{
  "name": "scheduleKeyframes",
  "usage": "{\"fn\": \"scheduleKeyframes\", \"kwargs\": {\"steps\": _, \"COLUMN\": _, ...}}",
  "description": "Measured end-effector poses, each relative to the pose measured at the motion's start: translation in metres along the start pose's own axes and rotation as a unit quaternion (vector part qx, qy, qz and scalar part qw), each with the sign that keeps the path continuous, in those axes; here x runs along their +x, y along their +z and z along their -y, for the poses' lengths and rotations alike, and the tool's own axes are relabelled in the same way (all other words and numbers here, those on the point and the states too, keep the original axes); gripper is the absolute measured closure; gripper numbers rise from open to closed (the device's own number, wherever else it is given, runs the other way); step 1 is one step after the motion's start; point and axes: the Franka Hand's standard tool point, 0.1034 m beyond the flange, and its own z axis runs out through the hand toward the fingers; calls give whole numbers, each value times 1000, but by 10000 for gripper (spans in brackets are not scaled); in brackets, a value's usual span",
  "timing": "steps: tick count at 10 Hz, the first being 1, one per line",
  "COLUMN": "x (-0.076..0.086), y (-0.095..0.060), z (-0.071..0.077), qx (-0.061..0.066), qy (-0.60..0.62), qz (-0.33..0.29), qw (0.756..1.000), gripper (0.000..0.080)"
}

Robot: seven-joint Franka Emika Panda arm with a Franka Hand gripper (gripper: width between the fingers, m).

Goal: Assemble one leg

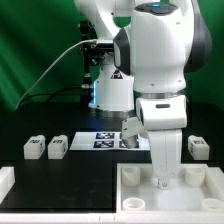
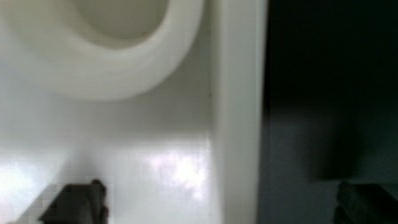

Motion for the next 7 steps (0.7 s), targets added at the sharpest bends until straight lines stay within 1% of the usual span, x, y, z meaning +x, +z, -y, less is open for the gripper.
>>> {"fn": "scheduleKeyframes", "kwargs": {"steps": 1, "x": 0, "y": 0, "z": 0, "qx": 0, "qy": 0, "qz": 0, "qw": 1000, "gripper": 151}}
{"fn": "scheduleKeyframes", "kwargs": {"steps": 2, "x": -1, "y": -3, "z": -1, "qx": -1, "qy": 26, "qz": 0, "qw": 1000, "gripper": 151}}
{"fn": "scheduleKeyframes", "kwargs": {"steps": 3, "x": -1, "y": -15, "z": -4, "qx": -10, "qy": 66, "qz": 2, "qw": 998, "gripper": 151}}
{"fn": "scheduleKeyframes", "kwargs": {"steps": 4, "x": 2, "y": -24, "z": 0, "qx": -16, "qy": 79, "qz": 2, "qw": 997, "gripper": 151}}
{"fn": "scheduleKeyframes", "kwargs": {"steps": 5, "x": 11, "y": -33, "z": 7, "qx": -20, "qy": 122, "qz": 2, "qw": 992, "gripper": 151}}
{"fn": "scheduleKeyframes", "kwargs": {"steps": 6, "x": 22, "y": -42, "z": 9, "qx": -24, "qy": 233, "qz": -5, "qw": 972, "gripper": 151}}
{"fn": "scheduleKeyframes", "kwargs": {"steps": 7, "x": 29, "y": -45, "z": 9, "qx": -25, "qy": 303, "qz": -10, "qw": 953, "gripper": 151}}
